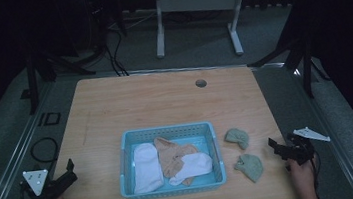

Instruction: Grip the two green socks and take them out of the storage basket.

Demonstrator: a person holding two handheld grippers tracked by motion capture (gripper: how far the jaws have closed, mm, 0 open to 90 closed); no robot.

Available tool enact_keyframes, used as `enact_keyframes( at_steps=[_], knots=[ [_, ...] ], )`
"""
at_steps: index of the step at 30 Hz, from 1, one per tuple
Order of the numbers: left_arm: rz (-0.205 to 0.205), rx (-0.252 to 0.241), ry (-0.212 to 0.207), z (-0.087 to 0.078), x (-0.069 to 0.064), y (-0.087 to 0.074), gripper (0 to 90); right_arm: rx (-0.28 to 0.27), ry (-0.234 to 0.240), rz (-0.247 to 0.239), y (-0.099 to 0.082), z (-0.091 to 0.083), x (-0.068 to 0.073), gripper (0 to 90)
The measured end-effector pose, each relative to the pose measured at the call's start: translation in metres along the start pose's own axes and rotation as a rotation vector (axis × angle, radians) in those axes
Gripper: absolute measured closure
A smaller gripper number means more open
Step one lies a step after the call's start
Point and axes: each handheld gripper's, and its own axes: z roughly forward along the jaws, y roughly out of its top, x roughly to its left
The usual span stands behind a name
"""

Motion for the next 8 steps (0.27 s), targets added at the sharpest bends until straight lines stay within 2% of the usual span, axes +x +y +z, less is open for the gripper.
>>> enact_keyframes(
  at_steps=[8],
  knots=[
    [-0.001,0.001,0.0,-0.0001,0.0003,0.0001,0.4,0.022,0.014,0.008,0.0007,0.002,-0.001,13.5]
  ],
)
